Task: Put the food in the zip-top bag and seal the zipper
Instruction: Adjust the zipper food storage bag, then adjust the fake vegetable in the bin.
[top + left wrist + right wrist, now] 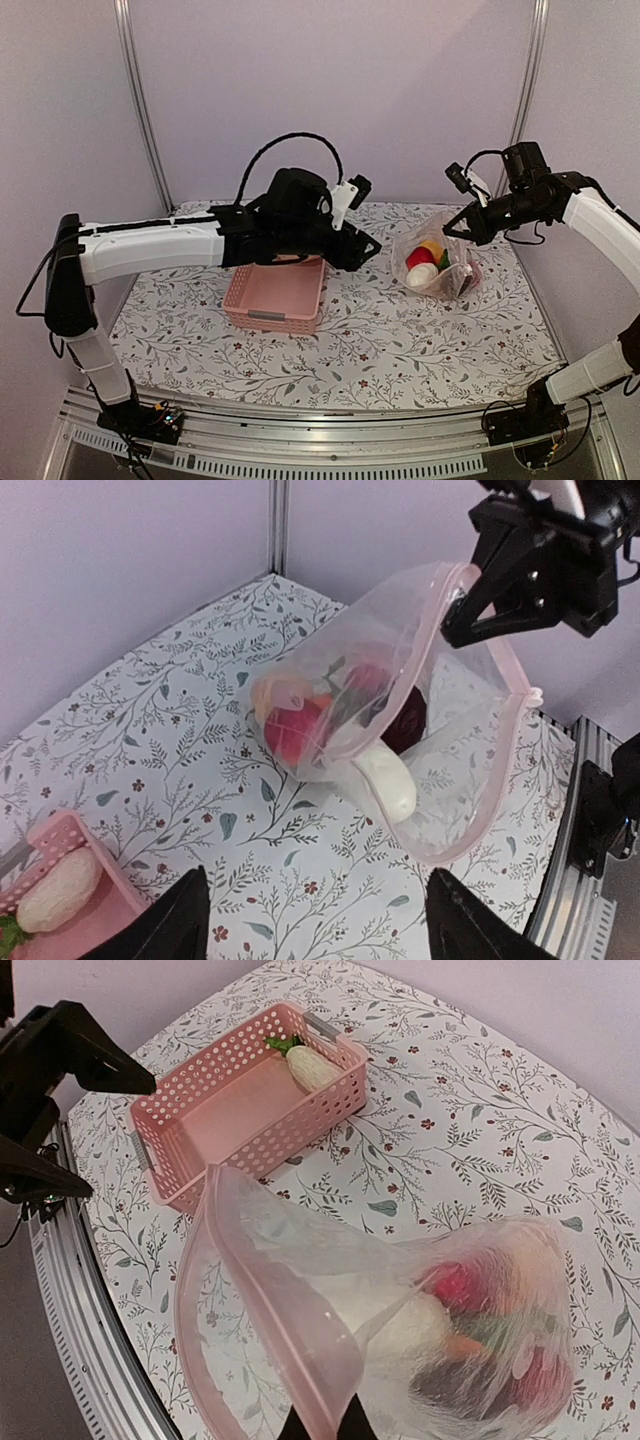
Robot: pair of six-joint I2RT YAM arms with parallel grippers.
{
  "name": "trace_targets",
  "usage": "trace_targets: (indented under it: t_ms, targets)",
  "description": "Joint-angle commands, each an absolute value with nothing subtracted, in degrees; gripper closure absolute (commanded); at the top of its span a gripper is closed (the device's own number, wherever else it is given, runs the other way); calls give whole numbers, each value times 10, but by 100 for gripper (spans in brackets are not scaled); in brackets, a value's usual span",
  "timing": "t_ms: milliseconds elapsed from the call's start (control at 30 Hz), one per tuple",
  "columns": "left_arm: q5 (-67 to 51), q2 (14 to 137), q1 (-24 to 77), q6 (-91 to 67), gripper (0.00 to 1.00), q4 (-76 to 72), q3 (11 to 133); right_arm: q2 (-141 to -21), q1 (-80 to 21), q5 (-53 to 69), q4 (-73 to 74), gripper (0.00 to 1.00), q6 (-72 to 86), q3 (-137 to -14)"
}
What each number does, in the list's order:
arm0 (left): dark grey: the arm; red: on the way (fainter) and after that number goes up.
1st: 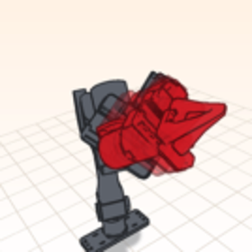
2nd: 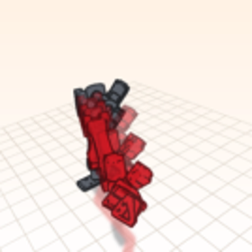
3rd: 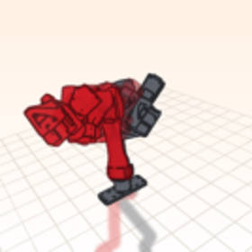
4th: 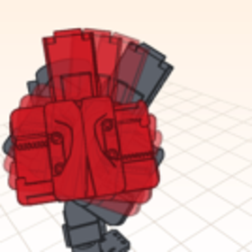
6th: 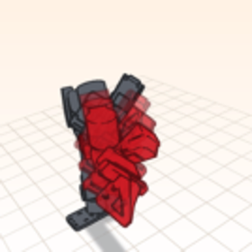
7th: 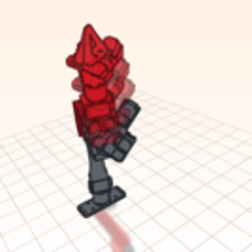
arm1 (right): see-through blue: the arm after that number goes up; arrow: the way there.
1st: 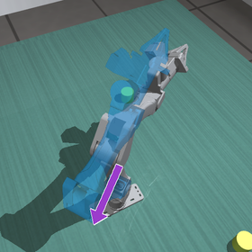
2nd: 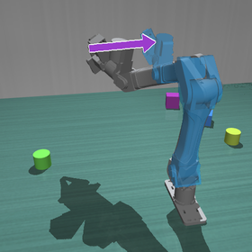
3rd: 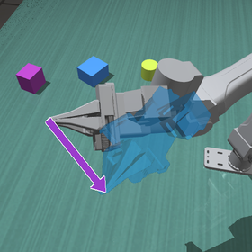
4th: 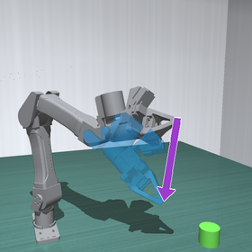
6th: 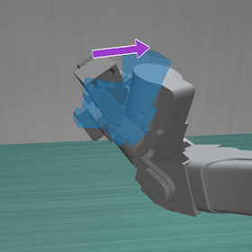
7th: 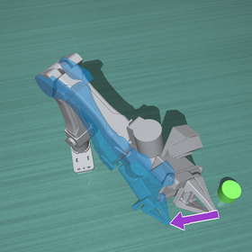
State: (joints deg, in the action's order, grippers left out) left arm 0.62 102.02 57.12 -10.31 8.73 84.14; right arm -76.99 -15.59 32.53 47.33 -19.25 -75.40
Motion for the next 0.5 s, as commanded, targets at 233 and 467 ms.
trace_targets:
  t_ms: [233,467]
  targets:
    - [100,931,450,-68,24,215,792,-744,-155,407,449,100,-204,-767]
    - [13,974,378,-12,20,243,791,-697,-155,435,388,100,-222,-682]
